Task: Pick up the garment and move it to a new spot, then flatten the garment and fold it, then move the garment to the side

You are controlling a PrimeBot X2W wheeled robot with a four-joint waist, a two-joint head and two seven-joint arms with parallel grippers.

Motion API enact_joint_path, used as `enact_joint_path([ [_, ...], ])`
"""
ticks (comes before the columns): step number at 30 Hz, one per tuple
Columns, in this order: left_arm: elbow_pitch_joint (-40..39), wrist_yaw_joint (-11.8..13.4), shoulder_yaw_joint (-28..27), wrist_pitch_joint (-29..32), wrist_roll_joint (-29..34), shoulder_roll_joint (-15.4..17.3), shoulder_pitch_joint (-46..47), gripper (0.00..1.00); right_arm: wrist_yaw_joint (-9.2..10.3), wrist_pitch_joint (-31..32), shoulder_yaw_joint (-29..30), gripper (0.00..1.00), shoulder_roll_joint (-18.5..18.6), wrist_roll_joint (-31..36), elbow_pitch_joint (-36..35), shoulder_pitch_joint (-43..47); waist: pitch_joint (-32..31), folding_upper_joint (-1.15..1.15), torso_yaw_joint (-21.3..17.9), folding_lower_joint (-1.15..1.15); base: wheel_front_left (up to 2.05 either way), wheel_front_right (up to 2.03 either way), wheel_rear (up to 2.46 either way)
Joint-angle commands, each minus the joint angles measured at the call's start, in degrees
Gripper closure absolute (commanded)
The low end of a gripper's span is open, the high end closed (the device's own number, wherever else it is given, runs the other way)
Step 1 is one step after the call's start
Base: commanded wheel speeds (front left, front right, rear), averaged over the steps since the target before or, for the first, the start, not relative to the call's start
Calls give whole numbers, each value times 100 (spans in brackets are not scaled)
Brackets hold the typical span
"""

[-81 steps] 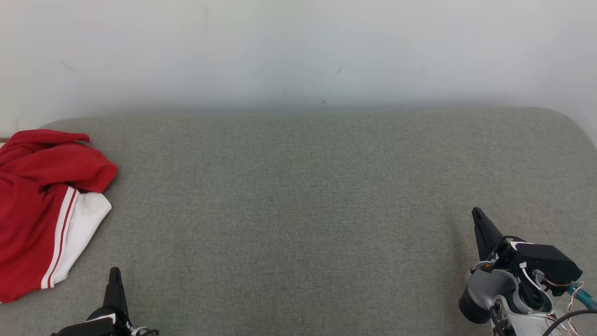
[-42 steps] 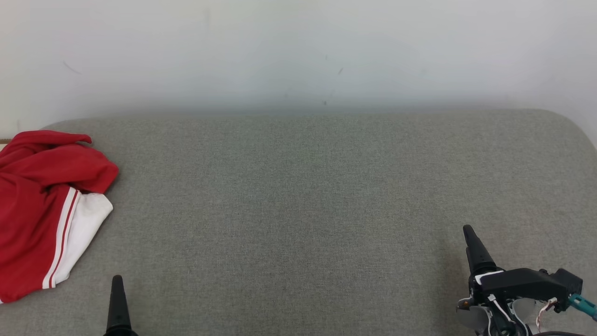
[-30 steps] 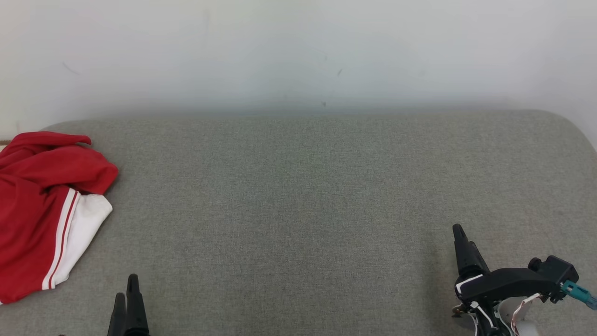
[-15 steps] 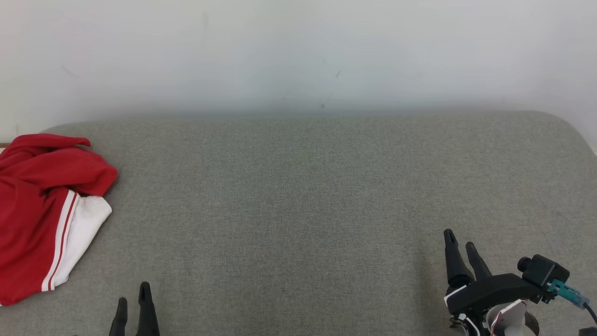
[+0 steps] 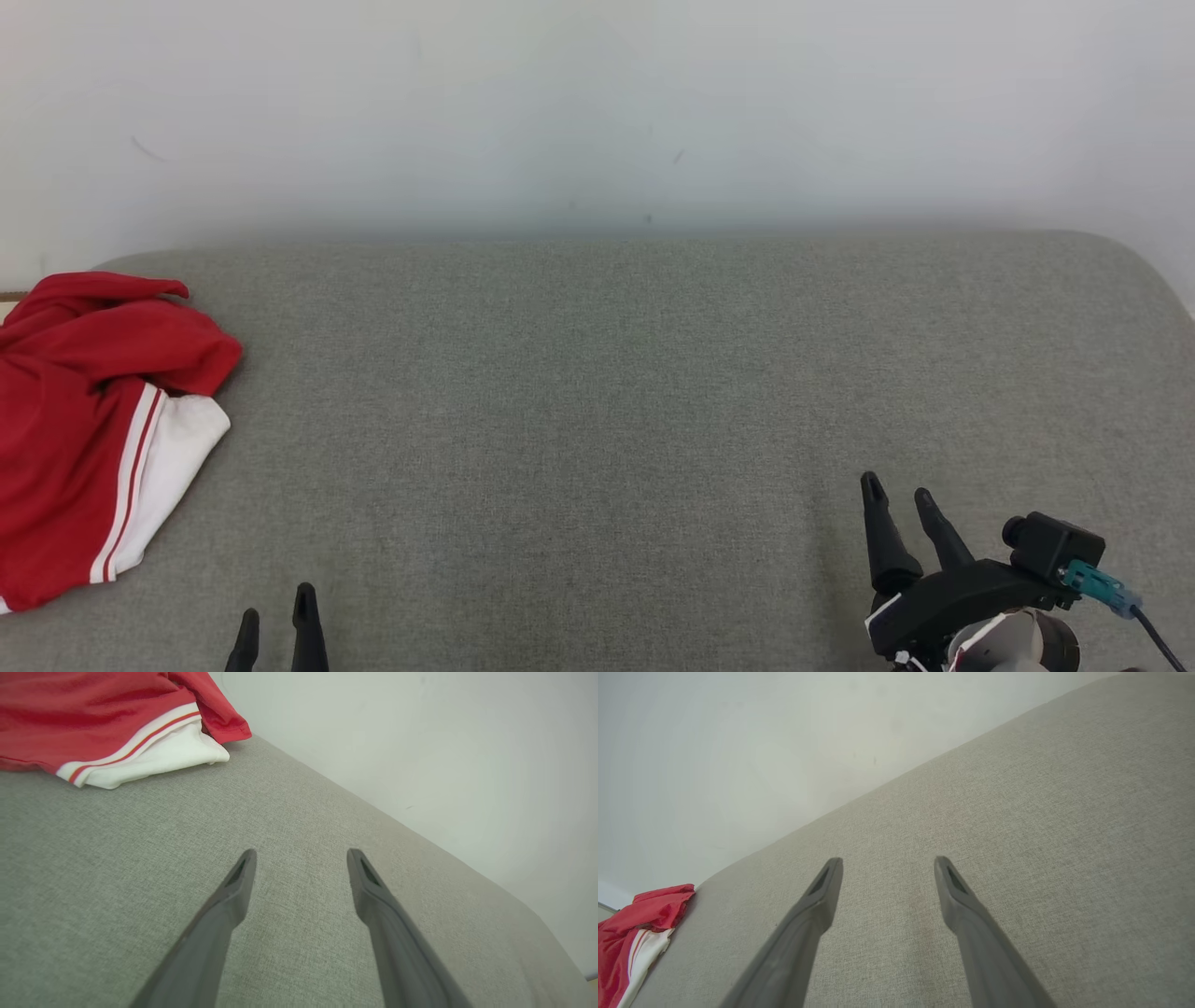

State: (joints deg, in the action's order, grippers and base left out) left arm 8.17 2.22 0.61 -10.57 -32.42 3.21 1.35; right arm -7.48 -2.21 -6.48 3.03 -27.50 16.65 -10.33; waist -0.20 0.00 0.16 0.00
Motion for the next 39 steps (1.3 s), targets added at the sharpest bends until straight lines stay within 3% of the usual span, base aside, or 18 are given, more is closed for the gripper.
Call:
enact_joint_path([
  [1,-35,40,21,24,198,55,-31,0,-1,1,-68,0,1,184,-108,10,-16,0,12,0,0,0,0],
  [39,-641,345,111,-23,1946,491,-387,0,-2,-34,-307,0,-13,1872,-1232,617,-204,0,22,0,0,0,0],
])
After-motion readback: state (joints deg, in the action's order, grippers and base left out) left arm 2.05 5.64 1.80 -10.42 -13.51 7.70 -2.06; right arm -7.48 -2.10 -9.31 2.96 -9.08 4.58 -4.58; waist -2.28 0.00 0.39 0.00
